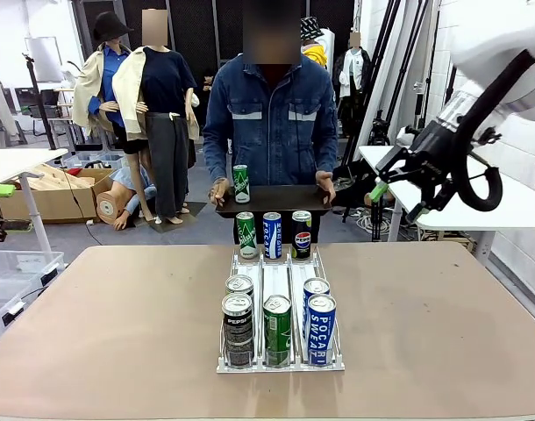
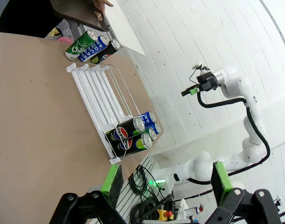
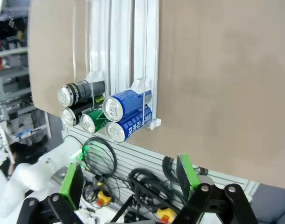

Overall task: Retrieve and hand over the desired beverage to the person.
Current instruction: Pick up another can of the same type that the person held from the Automatic Can Dispenser.

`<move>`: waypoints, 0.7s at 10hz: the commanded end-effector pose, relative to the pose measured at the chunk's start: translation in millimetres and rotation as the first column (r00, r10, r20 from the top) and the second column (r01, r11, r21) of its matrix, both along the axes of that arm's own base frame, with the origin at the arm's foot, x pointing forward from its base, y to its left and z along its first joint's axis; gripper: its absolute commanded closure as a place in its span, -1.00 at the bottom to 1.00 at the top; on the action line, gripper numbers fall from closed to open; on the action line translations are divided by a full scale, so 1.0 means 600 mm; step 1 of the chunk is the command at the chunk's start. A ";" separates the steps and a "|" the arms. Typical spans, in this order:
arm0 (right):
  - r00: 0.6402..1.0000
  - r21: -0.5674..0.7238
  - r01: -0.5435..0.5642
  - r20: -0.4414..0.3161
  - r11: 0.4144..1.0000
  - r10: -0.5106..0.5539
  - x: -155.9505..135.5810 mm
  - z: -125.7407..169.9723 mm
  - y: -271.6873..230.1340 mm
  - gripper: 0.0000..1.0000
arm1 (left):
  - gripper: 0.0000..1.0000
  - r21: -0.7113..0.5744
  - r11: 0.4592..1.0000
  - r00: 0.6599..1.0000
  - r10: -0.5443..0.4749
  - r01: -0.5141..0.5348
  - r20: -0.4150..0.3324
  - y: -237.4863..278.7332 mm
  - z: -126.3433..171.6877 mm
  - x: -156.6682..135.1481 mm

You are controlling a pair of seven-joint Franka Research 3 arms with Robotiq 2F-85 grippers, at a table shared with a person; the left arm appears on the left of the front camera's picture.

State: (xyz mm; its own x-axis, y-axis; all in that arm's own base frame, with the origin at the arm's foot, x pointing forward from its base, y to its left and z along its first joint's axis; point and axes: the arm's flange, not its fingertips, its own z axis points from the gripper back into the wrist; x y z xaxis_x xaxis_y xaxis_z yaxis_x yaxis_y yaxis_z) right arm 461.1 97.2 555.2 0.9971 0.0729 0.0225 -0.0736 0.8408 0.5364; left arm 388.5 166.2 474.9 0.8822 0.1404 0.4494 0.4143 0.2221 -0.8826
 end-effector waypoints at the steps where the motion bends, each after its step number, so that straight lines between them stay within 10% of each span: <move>1: 0.998 -0.063 -0.025 -0.054 0.998 0.021 0.011 -0.007 0.027 -1.00 | -1.00 -0.002 1.000 1.000 0.003 -0.003 0.004 0.002 0.001 -0.003; 7: 0.995 -0.246 -0.083 -0.072 0.966 0.067 0.020 -0.064 0.156 -1.00 | -1.00 -0.002 1.000 1.000 0.003 -0.003 0.004 0.002 0.001 -0.003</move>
State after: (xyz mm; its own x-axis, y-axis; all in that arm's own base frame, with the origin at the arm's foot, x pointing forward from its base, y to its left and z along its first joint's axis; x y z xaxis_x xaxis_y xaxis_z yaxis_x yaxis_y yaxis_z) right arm 464.9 178.2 516.7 0.9837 0.1666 -0.0673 -0.1301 0.9190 0.3722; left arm 388.6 166.0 474.8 0.8824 0.1398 0.4492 0.4141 0.2223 -0.8827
